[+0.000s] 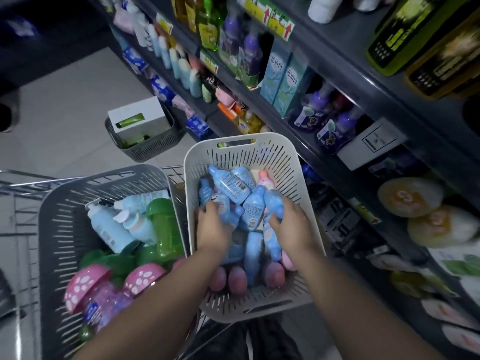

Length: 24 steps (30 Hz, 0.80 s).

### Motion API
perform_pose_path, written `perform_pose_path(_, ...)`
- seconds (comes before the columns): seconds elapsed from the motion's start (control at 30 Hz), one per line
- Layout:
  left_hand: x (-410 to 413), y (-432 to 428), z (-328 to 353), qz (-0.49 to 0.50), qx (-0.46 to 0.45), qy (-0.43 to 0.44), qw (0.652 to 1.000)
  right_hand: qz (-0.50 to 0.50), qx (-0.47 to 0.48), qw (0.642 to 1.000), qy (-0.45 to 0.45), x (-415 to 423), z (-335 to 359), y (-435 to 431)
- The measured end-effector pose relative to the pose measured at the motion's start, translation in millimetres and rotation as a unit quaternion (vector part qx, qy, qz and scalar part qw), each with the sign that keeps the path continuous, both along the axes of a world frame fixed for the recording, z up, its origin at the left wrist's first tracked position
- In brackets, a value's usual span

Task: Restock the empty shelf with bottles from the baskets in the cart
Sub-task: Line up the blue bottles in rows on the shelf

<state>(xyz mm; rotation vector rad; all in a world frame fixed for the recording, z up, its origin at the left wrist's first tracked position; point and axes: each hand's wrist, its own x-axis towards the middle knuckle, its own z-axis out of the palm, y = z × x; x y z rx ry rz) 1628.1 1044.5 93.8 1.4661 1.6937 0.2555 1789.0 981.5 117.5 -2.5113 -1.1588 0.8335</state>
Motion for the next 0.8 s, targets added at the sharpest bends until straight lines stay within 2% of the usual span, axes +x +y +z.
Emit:
perform_pose_path(0.1, -5.5, -1.8, 9.2, 0.029, 0.031, -0.034, 0.999, 0.046, 0.027, 0.999, -0.009, 12.0, 4.1, 7.9)
perform_pose_path(0.23, -7.7, -2.6, 22.3, -0.044, 0.099, -0.048, 0.993, 0.083, 0.042, 0.996, -0.001, 25.1, 16.7, 7.1)
perform_pose_path(0.33, -11.8, 5.0, 27.1, -0.072, 0.085, -0.086, 0.99, 0.129, 0.027, 0.991, 0.016, 32.7, 24.0, -1.2)
perform_pose_path(0.43, -16.4, 10.5, 32.6, -0.12, 0.064, -0.183, 0.974, 0.148, 0.053, 0.986, 0.062, 38.4, 31.2, -11.7)
perform_pose_path(0.57, -19.3, 8.0, 57.6, -0.123, 0.001, -0.303, 0.945, 0.109, 0.083, 0.978, 0.156, 34.6, 52.0, -21.6)
perform_pose_path(0.7, -11.2, 2.5, 80.0, -0.101, -0.021, -0.405, 0.909, 0.056, 0.119, 0.976, 0.17, 35.5, 67.9, -35.9)
perform_pose_path(0.8, -1.4, 0.6, 96.5, -0.118, -0.061, -0.473, 0.871, -0.005, 0.165, 0.961, 0.221, 43.1, 83.4, -53.3)
